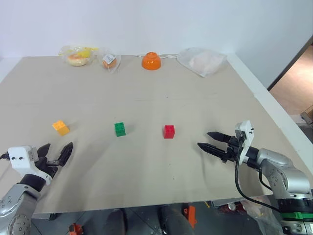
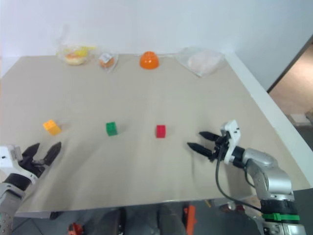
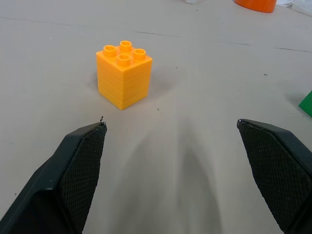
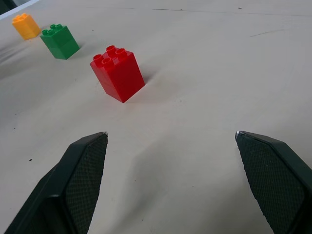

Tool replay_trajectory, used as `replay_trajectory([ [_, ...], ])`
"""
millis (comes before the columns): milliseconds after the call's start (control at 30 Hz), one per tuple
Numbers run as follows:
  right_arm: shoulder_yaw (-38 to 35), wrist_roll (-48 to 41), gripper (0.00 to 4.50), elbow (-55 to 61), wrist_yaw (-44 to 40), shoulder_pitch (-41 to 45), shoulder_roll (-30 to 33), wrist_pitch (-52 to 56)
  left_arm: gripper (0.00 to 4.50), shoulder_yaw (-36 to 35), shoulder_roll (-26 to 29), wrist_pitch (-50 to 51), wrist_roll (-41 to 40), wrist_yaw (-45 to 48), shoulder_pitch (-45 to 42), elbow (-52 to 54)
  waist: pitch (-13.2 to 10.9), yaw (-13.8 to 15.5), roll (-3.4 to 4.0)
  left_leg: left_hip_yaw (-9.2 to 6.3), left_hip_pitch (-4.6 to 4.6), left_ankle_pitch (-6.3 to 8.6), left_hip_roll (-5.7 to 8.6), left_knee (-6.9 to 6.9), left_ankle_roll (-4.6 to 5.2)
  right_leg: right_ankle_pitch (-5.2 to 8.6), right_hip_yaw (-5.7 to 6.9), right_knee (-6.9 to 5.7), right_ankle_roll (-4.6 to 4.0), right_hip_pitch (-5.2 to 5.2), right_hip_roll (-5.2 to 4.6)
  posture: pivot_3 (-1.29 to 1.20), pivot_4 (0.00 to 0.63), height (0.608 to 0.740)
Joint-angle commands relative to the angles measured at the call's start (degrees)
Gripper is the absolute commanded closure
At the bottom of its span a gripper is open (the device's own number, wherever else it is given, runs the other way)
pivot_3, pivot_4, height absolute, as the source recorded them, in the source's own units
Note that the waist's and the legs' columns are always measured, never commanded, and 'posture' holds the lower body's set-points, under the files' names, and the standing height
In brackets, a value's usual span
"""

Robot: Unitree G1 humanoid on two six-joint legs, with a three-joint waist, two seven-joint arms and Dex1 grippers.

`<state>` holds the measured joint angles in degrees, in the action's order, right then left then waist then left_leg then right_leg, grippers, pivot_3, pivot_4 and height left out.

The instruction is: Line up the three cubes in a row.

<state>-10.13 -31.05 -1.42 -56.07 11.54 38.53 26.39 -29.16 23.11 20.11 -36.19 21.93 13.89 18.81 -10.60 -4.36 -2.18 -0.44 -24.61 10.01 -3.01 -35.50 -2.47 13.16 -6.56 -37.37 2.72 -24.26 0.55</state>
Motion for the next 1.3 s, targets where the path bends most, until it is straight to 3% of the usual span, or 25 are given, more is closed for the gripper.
replay_trajectory([
  [33,-0.68,0.05,0.14,2.63,0.23,-0.12,-0.08,-0.96,0.06,0.56,0.44,-0.37,-0.01,1.15,0.41,2.27,0.00,0.00,0.00,0.00,0.00,0.00,0.00,0.00,0.00,0.00,0.00,0.00,0.00,0.00,0.00,0.00,0.150,0.740],
  [333,0.68,0.80,0.14,3.25,0.08,1.11,-0.10,-0.84,0.06,5.28,1.00,-0.96,0.02,5.83,2.57,5.45,0.00,0.00,0.00,0.00,0.00,0.00,0.00,0.00,0.00,-0.01,-0.01,0.00,0.01,0.01,0.00,0.00,0.150,0.740],
  [533,3.16,2.74,0.14,5.42,0.13,1.77,-0.02,-0.92,0.06,15.37,7.62,1.61,-1.87,16.95,-1.47,12.85,0.00,0.03,0.01,0.00,0.01,-0.01,0.01,-0.03,0.00,-0.02,-0.02,-0.02,0.01,0.02,0.00,0.00,0.150,0.740],
  [667,6.23,5.42,0.14,5.18,-0.46,2.24,-0.24,-2.98,0.06,21.85,11.60,-0.51,1.42,24.56,-7.31,10.90,0.03,0.03,0.06,0.00,0.03,-0.02,0.01,-0.04,0.01,-0.03,-0.01,-0.02,0.03,0.06,0.01,0.00,0.150,0.740],
  [967,12.56,12.39,0.14,-5.12,-1.67,11.04,-2.88,-10.09,0.06,27.75,10.54,-3.57,2.54,33.91,-21.39,0.19,0.04,-0.10,0.10,-0.01,0.04,-0.03,-0.01,-0.07,0.03,-0.07,-0.02,-0.10,0.08,0.04,0.07,0.00,0.150,0.740],
  [1300,17.16,17.78,0.14,-23.99,-8.69,23.19,-7.10,-19.95,0.06,27.34,9.54,-6.27,1.59,39.17,-22.26,-2.66,0.03,-0.04,0.10,-0.08,0.01,-0.03,-0.01,-0.07,0.03,-0.18,-0.01,-0.18,0.33,0.06,0.10,0.00,0.150,0.740],
])
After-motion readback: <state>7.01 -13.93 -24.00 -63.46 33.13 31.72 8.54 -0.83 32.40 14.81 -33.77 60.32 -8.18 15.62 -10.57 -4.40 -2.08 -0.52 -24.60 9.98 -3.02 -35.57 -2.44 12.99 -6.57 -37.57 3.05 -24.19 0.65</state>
